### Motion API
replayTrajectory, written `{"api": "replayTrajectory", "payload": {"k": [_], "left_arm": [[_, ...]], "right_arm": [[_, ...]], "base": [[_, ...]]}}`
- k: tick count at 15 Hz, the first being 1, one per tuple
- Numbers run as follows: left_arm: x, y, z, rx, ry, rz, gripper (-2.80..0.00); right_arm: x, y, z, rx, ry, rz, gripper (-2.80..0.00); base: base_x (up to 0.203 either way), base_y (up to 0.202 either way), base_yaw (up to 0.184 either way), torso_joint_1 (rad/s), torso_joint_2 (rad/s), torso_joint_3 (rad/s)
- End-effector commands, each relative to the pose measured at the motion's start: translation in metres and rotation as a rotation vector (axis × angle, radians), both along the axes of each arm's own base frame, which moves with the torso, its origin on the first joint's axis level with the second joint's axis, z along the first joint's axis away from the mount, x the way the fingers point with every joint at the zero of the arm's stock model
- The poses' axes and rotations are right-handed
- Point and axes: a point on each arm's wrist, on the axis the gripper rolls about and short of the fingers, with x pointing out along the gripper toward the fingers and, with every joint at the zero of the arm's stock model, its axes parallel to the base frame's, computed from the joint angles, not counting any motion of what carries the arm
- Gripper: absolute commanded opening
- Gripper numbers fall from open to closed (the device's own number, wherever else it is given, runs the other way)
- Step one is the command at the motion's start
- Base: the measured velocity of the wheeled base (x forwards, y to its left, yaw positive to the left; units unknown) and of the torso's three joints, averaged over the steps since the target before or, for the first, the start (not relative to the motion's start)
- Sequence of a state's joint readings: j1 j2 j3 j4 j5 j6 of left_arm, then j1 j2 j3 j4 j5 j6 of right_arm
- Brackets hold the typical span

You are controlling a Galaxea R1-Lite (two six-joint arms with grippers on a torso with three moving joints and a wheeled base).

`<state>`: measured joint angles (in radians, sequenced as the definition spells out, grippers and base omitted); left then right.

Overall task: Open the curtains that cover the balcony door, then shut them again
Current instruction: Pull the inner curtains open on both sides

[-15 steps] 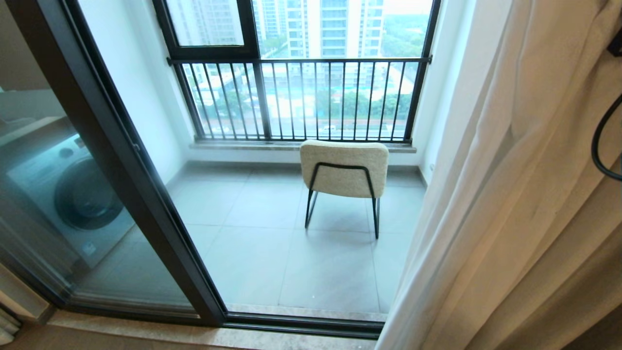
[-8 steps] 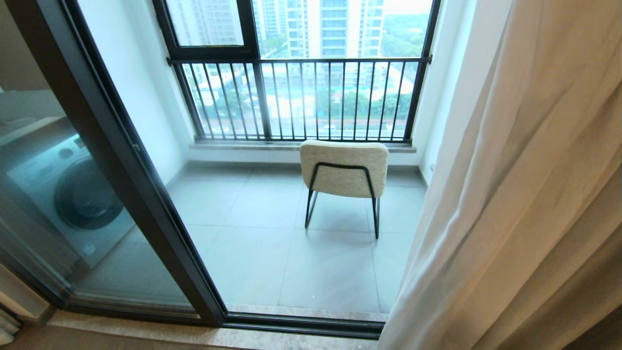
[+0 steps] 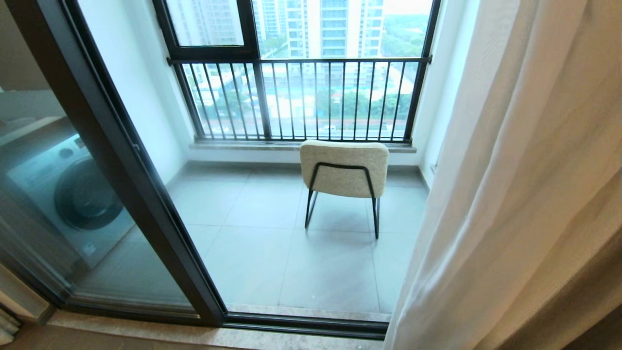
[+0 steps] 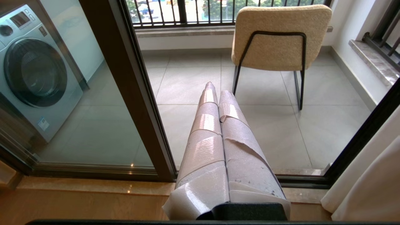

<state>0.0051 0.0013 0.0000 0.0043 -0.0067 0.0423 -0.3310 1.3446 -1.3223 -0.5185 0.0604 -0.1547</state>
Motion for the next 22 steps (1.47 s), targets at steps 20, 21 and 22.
{"api": "replayTrajectory", "payload": {"k": [20, 21, 22], "left_arm": [[0.000, 0.000, 0.000, 0.001, 0.001, -0.002, -2.80], [0.000, 0.000, 0.000, 0.001, 0.001, 0.001, -2.80], [0.000, 0.000, 0.000, 0.001, 0.001, 0.001, -2.80]], "right_arm": [[-0.016, -0.135, -0.032, 0.189, 0.074, -0.479, -2.80], [-0.016, -0.144, -0.033, 0.200, 0.072, -0.497, -2.80], [-0.017, -0.153, -0.035, 0.207, 0.074, -0.519, -2.80]], "base": [[0.000, 0.000, 0.000, 0.000, 0.00, 0.000], [0.000, 0.000, 0.000, 0.000, 0.00, 0.000], [0.000, 0.000, 0.000, 0.000, 0.00, 0.000]]}}
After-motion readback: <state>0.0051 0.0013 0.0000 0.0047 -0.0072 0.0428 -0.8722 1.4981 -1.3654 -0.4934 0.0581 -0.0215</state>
